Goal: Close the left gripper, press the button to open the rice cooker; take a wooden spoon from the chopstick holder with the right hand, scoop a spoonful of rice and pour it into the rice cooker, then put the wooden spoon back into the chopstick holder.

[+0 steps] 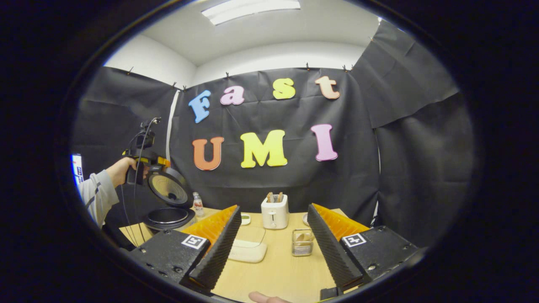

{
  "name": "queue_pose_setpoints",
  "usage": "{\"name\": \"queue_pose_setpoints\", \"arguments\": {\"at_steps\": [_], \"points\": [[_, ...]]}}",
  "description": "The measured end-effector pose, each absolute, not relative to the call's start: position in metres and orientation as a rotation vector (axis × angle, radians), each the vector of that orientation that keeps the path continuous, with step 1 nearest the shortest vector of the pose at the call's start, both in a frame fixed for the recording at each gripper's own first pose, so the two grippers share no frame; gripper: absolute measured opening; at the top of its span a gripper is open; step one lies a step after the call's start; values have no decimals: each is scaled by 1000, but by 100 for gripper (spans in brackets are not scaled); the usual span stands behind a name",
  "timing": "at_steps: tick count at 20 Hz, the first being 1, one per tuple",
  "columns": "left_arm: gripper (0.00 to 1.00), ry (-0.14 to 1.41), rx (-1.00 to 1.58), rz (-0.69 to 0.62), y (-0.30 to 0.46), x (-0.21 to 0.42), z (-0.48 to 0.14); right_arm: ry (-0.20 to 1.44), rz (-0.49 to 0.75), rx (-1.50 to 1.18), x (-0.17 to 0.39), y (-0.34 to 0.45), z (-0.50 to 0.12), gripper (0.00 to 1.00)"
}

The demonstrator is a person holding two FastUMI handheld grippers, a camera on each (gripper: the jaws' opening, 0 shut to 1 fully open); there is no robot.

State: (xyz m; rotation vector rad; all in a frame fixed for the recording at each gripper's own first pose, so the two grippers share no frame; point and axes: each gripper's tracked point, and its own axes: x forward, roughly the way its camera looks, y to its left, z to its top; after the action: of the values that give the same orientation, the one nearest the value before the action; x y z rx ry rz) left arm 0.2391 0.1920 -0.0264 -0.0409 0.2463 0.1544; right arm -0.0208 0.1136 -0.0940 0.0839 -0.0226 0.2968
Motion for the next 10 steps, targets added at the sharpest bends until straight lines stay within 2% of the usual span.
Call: {"name": "queue_pose_setpoints", "arguments": {"at_steps": [1, 2, 3, 4, 6, 7, 8, 9, 10], "points": [[99, 264, -43, 152, 190, 231, -33, -23, 301, 86, -26, 114, -94, 94], [99, 284, -44, 151, 188, 223, -40, -20, 303, 81, -30, 115, -96, 100], [99, 312, -42, 145, 185, 216, -49, -22, 303, 76, -34, 114, -95, 100], [99, 341, -47, 141, 183, 210, -59, -26, 303, 73, -37, 114, -94, 94], [99, 401, -50, 145, 181, 196, -81, -31, 303, 61, -45, 116, -91, 94], [99, 415, -56, 152, 180, 190, -87, -30, 309, 49, -48, 119, -89, 100], [99, 440, -63, 145, 176, 184, -97, -32, 310, 40, -52, 120, -87, 100], [97, 466, -71, 145, 172, 177, -108, -39, 317, 39, -57, 122, -84, 94], [95, 505, -66, 148, 170, 169, -120, -49, 324, 42, -62, 125, -80, 100]]}}
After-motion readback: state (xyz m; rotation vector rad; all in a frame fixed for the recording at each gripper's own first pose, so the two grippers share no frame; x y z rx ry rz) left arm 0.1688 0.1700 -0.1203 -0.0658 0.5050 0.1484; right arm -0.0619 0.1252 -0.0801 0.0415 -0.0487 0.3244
